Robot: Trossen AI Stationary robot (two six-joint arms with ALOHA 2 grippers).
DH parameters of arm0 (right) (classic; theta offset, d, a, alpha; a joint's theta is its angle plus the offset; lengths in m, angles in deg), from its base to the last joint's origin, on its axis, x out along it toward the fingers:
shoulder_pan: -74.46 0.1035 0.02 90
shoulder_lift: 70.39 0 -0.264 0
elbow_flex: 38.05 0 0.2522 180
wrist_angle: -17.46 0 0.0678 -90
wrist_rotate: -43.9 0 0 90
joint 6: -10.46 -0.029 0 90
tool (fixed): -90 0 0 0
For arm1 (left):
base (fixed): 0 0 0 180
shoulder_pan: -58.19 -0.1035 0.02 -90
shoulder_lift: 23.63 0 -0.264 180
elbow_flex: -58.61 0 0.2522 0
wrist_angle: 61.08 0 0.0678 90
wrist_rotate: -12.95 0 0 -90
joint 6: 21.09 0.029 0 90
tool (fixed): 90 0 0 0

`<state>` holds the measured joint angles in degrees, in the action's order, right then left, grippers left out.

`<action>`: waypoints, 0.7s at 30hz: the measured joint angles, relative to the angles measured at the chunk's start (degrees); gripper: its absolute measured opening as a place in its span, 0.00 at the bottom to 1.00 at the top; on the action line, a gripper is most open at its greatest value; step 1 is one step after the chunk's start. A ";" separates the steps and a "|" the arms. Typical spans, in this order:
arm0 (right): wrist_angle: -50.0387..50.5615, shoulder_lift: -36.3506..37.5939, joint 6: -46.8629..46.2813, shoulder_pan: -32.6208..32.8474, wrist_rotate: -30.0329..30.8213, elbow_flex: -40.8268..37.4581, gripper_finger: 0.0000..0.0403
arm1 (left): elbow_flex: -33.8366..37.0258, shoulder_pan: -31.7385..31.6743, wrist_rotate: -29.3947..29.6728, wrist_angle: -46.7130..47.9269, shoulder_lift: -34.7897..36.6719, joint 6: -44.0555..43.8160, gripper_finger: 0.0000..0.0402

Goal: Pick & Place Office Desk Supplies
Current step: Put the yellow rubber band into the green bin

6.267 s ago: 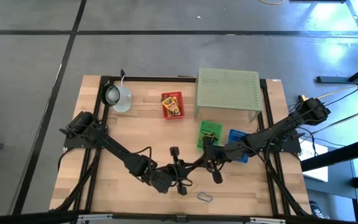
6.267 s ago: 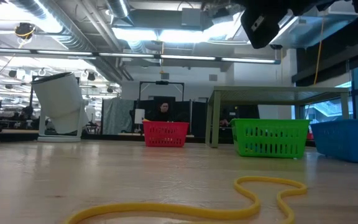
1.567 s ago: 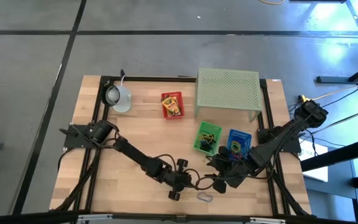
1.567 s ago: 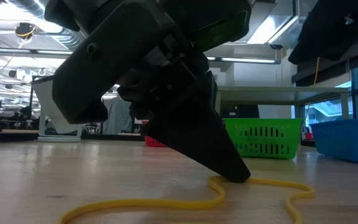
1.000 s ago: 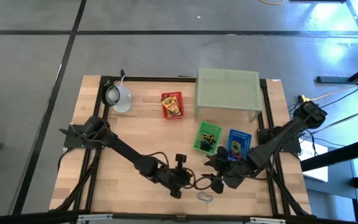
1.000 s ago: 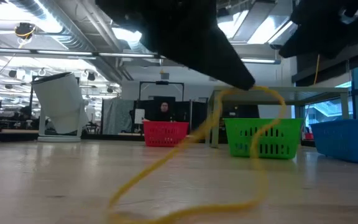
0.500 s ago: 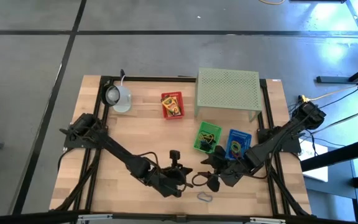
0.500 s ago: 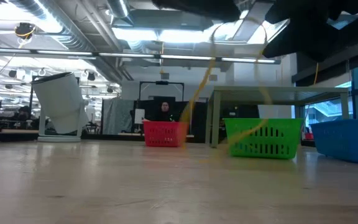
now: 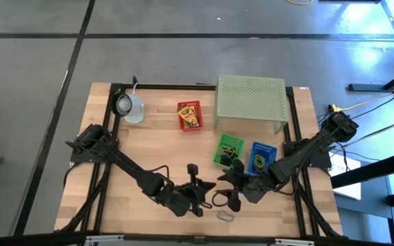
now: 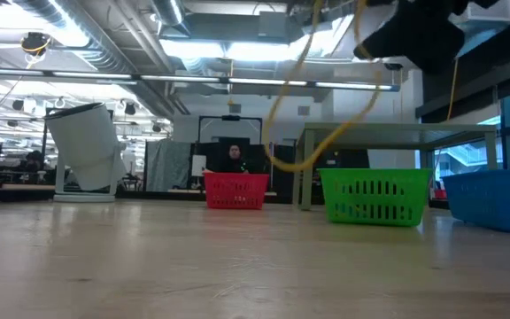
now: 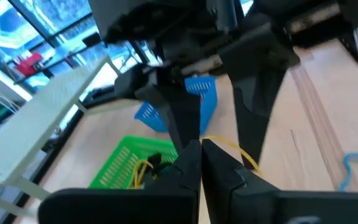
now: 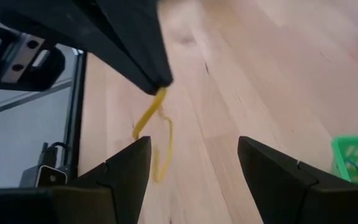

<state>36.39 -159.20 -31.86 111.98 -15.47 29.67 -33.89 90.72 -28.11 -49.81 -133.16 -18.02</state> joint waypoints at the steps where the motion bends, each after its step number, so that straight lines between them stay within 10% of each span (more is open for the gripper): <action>1: -0.56 0.00 0.78 0.01 -0.03 0.00 0.61 | -0.01 0.01 0.10 -0.83 0.00 0.73 0.00; 21: -17.35 -4.44 17.32 0.57 -13.88 0.00 0.61 | -0.07 0.01 0.50 -7.07 0.00 5.20 0.01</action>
<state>19.05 -163.64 -14.53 112.54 -29.35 29.67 -33.96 90.72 -27.60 -56.88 -133.16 -12.82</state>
